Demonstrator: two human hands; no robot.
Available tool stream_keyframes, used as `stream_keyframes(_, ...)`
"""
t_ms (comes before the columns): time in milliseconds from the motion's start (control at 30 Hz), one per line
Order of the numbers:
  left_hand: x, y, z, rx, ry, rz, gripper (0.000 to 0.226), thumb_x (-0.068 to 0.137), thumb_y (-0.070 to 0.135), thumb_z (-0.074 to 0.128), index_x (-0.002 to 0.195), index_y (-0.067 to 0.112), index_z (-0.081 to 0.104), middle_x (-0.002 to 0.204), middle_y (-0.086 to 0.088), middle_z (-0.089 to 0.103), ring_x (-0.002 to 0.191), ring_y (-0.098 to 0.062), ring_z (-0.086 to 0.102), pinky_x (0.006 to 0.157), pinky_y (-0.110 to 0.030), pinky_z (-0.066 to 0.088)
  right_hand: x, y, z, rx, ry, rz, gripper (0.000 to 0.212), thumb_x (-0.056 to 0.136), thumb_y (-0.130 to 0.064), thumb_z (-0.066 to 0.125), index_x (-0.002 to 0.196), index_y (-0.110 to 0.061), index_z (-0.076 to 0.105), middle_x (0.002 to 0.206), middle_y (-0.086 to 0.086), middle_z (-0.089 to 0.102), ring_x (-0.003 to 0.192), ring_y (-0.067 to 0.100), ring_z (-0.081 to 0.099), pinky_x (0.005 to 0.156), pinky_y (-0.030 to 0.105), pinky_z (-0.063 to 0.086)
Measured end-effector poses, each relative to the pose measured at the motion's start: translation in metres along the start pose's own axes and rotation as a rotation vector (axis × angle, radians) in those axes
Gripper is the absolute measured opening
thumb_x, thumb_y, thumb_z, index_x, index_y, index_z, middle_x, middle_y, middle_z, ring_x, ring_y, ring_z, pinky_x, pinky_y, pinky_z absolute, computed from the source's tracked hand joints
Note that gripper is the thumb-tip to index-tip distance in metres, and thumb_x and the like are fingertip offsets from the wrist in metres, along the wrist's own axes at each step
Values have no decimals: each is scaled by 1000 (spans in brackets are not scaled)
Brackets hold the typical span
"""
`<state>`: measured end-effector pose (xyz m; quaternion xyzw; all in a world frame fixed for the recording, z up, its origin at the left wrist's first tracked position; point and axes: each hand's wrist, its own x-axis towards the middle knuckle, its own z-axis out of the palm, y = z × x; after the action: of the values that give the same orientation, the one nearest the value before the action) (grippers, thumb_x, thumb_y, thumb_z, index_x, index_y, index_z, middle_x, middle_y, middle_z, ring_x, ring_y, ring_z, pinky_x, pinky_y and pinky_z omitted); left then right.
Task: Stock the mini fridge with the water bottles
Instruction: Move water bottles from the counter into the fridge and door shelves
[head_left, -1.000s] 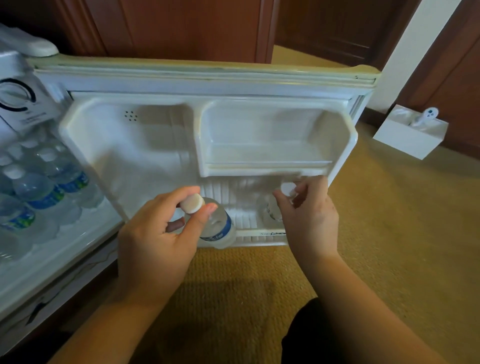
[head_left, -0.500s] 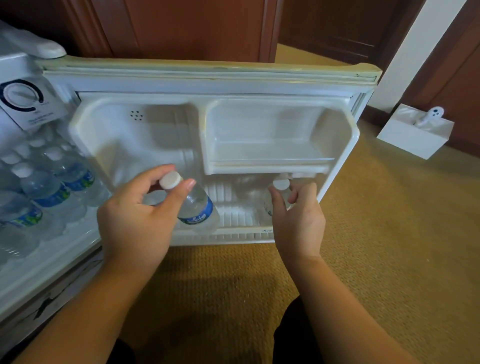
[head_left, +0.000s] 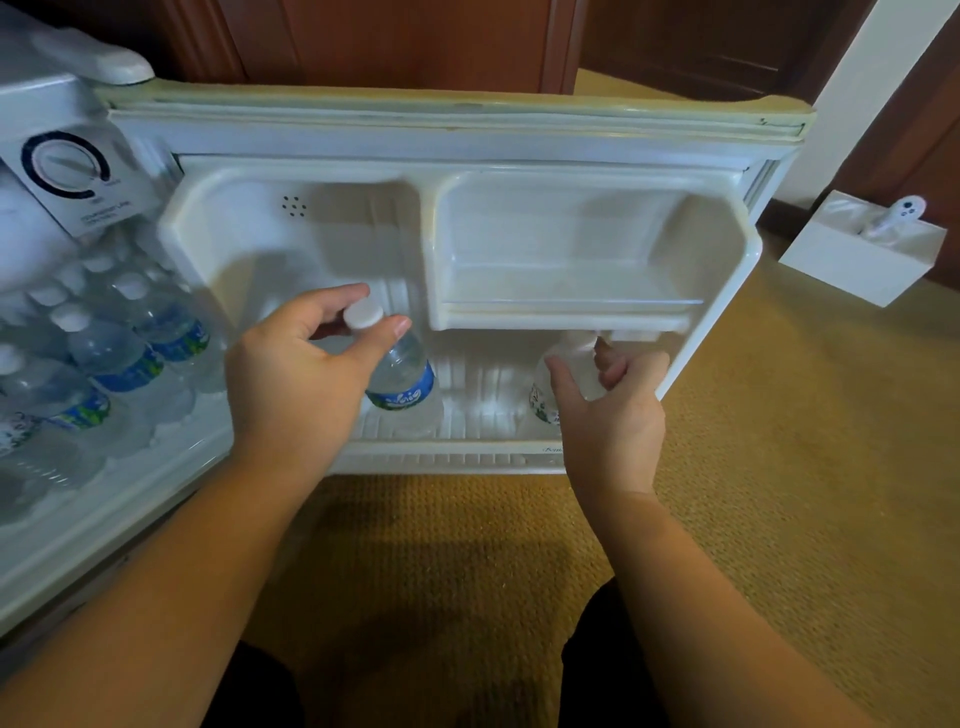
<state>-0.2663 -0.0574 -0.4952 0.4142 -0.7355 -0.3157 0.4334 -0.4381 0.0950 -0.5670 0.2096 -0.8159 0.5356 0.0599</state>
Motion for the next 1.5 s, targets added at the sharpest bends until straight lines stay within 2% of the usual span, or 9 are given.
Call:
stream_keyframes(133,4,-2,11,0,-24,-16,43,76,49,87,114,31,77,93,28,67,89,16,64,78,-3,47,-9,1,-10,9,-34,-1,49,87,-37,83,98,-22,37,112,4,69,108,22,69,64,11,49)
stream_keyframes(267,6,-8,24,-31,-48,-33,49,73,49,89,115,27,79,96,16,75,88,4,70,82,-25,59,-10,-22,-33,-30,81,-212,36,90,-37,79,102,-21,49,101,-3,60,89,22,62,73,45,56)
stream_keyframes(367,4,-14,33,-17,-97,-62,53,73,58,86,118,30,77,94,18,74,89,4,69,80,-18,54,14,-61,-55,-29,279,-617,24,92,-19,75,100,-3,59,95,12,57,85,34,58,71,51,50)
stream_keyframes(467,-4,-19,43,-56,-146,-88,47,75,56,85,113,30,78,94,17,75,91,0,69,84,-23,56,58,-112,-71,-107,287,-856,29,92,-18,69,108,5,63,104,22,62,96,39,58,83,49,47)
stream_keyframes(600,-17,-22,60,-15,-145,-41,35,77,50,85,102,28,80,88,15,75,87,0,69,81,-23,55,114,-159,-65,-453,30,-805,60,101,-54,44,152,-22,46,150,8,51,140,35,44,119,50,26)
stream_keyframes(700,-25,-24,70,19,-139,-25,51,75,53,86,117,27,78,99,15,75,92,4,67,82,-6,49,138,-161,-46,-618,-214,-704,60,103,-67,18,157,-45,30,165,0,36,153,32,27,123,66,2)
stream_keyframes(867,-33,-35,84,83,-163,13,59,76,63,80,123,28,73,107,12,75,99,-7,68,85,-32,58,142,-149,-34,-682,-257,-711,61,102,-69,9,144,-46,46,134,2,62,127,37,52,109,59,28)
stream_keyframes(1133,-37,-47,88,116,-276,-83,61,73,66,80,120,30,67,92,12,71,88,-12,68,78,-29,55,141,-146,-31,-654,-225,-742,59,102,-68,10,141,-45,48,129,1,63,121,37,54,104,58,30)
stream_keyframes(1500,-34,-29,107,104,-303,-107,62,69,68,81,117,30,68,99,11,72,94,-14,68,80,-28,54,146,-147,-30,-672,-257,-709,59,102,-68,8,144,-46,45,129,0,61,124,35,53,107,58,29)
